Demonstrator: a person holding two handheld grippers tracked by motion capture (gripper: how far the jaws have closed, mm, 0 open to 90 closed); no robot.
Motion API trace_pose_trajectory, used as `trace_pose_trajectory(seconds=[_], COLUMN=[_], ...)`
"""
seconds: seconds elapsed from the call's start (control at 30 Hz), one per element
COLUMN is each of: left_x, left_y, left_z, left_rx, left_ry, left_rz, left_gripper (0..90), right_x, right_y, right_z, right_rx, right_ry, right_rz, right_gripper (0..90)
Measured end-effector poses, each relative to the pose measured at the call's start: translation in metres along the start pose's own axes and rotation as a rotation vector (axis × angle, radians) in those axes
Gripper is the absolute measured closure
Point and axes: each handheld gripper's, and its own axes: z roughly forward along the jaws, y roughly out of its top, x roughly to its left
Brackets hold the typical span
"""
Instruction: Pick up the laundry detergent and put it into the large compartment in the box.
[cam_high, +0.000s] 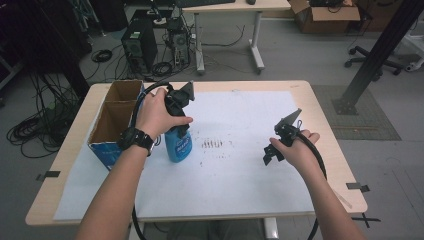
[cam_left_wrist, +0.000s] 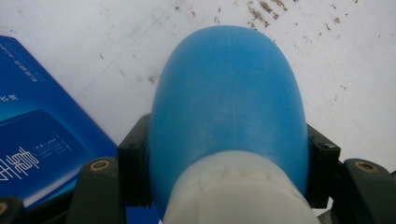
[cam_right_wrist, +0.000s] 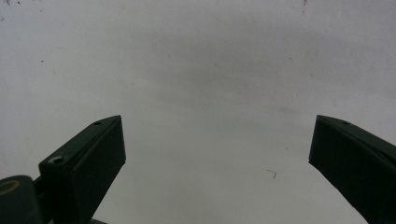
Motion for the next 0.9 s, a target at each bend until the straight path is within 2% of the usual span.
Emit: trace_pose_trajectory(seconds=[0.6,0.73,0.9], left_x=[-0.001,-0.002,-0.004], left_y=[0.000,-0.001,-0.002], left_z=[-0.003,-0.010,-0.031], left_rx=[0.028,0.033,0.022], left_ry=[0.011,0.013,0.008], left_rz=[-0.007,-0.003,-0.007], left_gripper=[37.2,37.2,37.3], right_x=[0.005,0.006,0.008], right_y=[-0.001,-0.002,-0.003], right_z=[-0.007,-0.010,-0.014], right_rx=[-0.012,-0.016,-0.023], right_ry=[0.001,0.003,0.012], right_rz=[-0.018,-0.016,-0.023], right_gripper=[3.8,3.9,3.8])
